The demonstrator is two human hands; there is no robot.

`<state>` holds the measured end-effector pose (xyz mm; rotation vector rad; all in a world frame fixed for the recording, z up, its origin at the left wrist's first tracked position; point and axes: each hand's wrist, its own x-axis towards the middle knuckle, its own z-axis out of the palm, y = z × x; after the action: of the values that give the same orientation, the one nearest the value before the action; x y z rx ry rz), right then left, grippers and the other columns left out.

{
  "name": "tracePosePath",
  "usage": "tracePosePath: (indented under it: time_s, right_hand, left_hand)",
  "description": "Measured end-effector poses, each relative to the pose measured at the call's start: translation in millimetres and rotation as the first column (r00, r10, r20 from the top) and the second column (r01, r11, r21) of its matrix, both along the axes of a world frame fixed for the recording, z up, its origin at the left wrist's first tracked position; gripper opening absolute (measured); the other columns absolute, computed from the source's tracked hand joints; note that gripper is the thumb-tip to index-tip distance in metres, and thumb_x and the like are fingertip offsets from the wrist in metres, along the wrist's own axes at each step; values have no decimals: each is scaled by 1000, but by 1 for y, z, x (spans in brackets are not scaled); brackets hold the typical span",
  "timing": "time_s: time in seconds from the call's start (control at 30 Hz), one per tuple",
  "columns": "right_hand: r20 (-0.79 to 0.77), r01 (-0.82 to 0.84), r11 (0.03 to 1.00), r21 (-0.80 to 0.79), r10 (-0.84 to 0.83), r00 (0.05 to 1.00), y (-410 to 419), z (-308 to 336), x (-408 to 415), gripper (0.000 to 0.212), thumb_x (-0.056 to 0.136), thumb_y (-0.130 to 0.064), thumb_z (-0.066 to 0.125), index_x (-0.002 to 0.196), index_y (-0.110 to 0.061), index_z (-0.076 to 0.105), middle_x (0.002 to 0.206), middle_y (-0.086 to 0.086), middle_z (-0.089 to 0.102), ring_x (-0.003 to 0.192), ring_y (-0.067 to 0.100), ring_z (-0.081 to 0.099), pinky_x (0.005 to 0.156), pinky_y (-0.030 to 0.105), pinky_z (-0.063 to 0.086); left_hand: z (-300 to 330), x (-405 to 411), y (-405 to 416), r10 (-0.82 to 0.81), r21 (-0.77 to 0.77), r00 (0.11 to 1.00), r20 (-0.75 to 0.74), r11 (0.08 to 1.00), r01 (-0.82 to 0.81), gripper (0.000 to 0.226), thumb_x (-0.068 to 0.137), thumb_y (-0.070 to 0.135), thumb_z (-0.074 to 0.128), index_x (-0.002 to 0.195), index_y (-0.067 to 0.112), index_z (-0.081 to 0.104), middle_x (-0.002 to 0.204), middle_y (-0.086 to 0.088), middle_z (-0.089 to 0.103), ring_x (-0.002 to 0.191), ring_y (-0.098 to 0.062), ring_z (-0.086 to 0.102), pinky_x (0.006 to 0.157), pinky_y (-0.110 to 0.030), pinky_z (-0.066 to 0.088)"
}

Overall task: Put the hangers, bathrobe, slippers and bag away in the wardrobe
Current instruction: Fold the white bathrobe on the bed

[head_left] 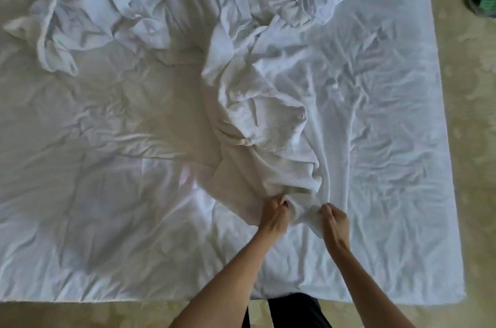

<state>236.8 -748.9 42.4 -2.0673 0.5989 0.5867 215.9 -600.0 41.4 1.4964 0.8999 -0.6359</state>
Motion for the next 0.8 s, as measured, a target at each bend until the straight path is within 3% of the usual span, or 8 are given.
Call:
tracePosePath:
  time_s: [0.1, 0.23, 0.33, 0.4, 0.47, 0.57, 0.67, 0.8]
  right_hand:
    - [21, 0, 1000, -30, 1, 1000, -15, -9, -11, 23, 76, -34, 47, 71, -15, 59, 67, 0, 58, 67, 22, 53, 56, 31, 38]
    - [375, -201, 973, -116, 230, 898, 8, -13, 3, 33, 76, -37, 57, 104, -20, 64, 100, -3, 57, 92, 17, 55, 80, 31, 45]
    - [450, -358, 867, -347, 489, 747, 48, -29, 24, 57, 74, -44, 70, 121, -14, 62, 119, 6, 54, 108, 23, 49, 93, 36, 38]
    - [410, -402, 806, -434, 574, 709, 73, -42, 38, 55, 73, -41, 75, 122, -17, 63, 124, 7, 53, 111, 25, 46, 95, 39, 34]
    - [426, -422, 777, -467, 616, 663, 89, -54, 53, 29, 78, -26, 69, 106, -18, 69, 109, 5, 61, 99, 30, 56, 88, 42, 40]
    - [474, -404, 830, -384, 553, 685, 84, -52, 81, 25, 74, -6, 64, 97, -16, 70, 84, 4, 71, 77, 32, 66, 71, 38, 48]
    - [540, -276, 916, -291, 395, 743, 56, -33, 106, 30, 74, -7, 58, 101, -12, 68, 68, 3, 62, 61, 28, 59, 57, 33, 42]
    - [580, 6, 978, -207, 118, 806, 3, -12, 123, 16, 88, -13, 52, 95, -15, 66, 66, 6, 55, 63, 19, 49, 60, 32, 39]
  left_hand:
    - [-7, -12, -9, -67, -92, 995, 78, 993, 74, 22, 80, 10, 45, 84, 14, 66, 76, 3, 64, 70, -7, 54, 66, -21, 45]
    - [-18, -2, 22, -220, -183, 955, 199, 949, 257, 44, 64, 13, 54, 104, 15, 75, 91, 5, 69, 79, -2, 62, 75, -21, 47]
    - [-30, 18, 70, -229, 371, 865, 446, 927, 55, 47, 66, 9, 57, 112, 10, 70, 108, -2, 67, 99, -13, 65, 90, -29, 52]
    - [-44, 34, 106, -330, 669, 797, 506, 733, -121, 52, 66, -1, 59, 117, 8, 63, 113, -6, 61, 107, -27, 59, 95, -38, 49]
    - [-57, 52, 138, -412, 807, 833, 370, 586, -68, 63, 65, -1, 64, 126, 10, 55, 122, -8, 55, 113, -31, 53, 95, -43, 46]
    - [-74, 81, 169, -581, 908, 806, 113, 390, 154, 71, 67, 14, 76, 133, 15, 52, 134, -10, 49, 123, -33, 49, 98, -46, 42]
    - [-71, 122, 180, -680, 955, 730, 71, 258, 148, 49, 71, 10, 72, 119, 16, 65, 121, -14, 57, 111, -37, 54, 94, -46, 42]
    - [-29, 178, 134, -772, 920, 597, 218, 367, 140, 22, 91, 10, 58, 112, 7, 65, 103, -16, 69, 93, -40, 64, 81, -43, 46]
